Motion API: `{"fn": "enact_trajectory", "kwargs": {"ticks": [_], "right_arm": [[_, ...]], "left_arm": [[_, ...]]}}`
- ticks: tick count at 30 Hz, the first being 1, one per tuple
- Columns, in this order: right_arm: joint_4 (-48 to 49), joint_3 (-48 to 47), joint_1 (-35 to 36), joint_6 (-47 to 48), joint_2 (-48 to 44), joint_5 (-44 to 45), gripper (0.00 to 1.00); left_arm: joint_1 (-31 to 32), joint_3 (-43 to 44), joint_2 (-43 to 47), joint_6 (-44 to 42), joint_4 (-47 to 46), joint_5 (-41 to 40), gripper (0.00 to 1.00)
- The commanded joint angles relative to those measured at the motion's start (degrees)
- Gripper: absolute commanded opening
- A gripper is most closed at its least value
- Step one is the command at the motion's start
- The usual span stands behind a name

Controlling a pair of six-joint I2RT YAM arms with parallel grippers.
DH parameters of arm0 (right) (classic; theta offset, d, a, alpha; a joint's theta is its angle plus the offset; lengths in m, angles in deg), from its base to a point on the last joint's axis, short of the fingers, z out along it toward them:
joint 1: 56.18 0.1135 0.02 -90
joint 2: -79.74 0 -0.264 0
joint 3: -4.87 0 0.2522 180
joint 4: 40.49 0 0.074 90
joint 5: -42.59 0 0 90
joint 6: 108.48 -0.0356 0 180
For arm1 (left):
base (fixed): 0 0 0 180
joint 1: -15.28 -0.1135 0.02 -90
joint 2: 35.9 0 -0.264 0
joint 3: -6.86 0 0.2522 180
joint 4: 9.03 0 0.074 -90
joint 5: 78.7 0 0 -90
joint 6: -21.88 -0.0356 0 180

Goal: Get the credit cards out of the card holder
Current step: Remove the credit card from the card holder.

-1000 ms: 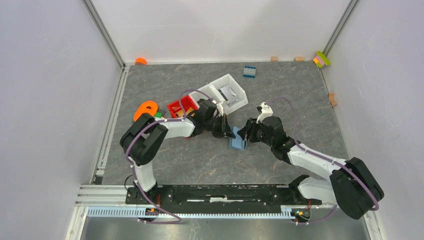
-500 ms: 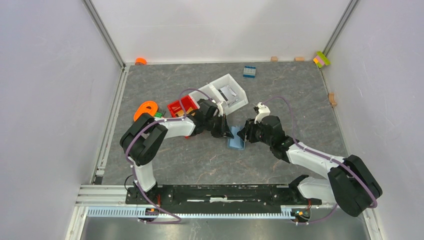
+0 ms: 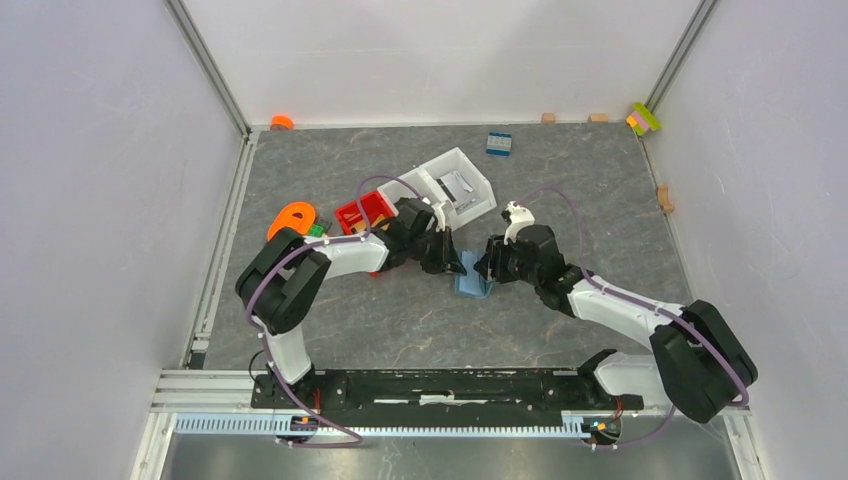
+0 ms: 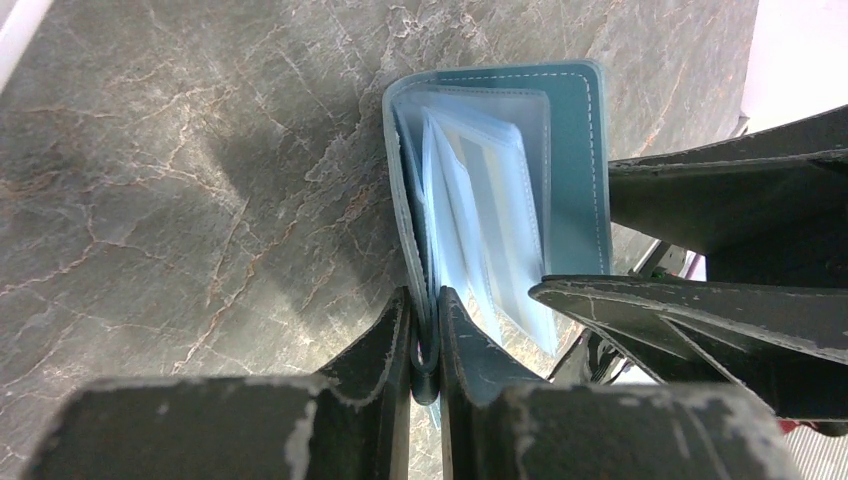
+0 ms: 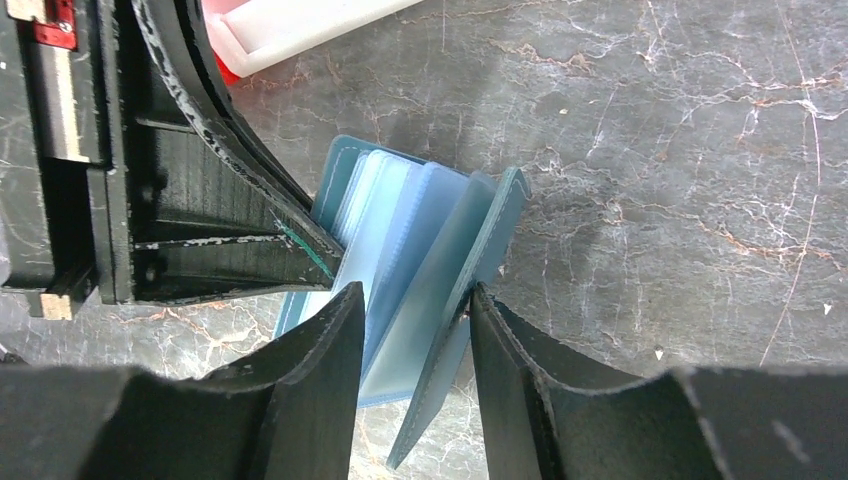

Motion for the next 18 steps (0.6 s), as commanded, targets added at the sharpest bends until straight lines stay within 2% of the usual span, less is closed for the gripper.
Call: {"fn": "enact_trajectory", "kwargs": {"ticks": [1,8,10,14,18], "right_arm": [[-1.21,-2.66,-0.05,1.71,0.81,1.09,0.48],[-1.39,-2.68,-0.03,2.04,0.70,1.59,0.39],[-1.43,-2.70,-0.03,1.96,0.85,1.61,0.38],[-1.48,-2.87,-0.08,1.81,1.25,1.38,0.37],[-1.48,-2.85,-0.03,1.69,1.14,1.26,0.37]], "left_arm": [[0.00,0.88,3.16,-2.31,-0.36,-1.00,0.16],[-0.02,0.71,3.68,-2.48,-0.18,-1.46,0.18],[0.00,0.72,3.88,-2.53,-0.18,-1.33,0.25],[-0.01,0.54,4.31,-2.48,-0.43,-0.72,0.48],[-0.01,0.13,4.50,-2.31,-1.06,-0.32,0.60]]}}
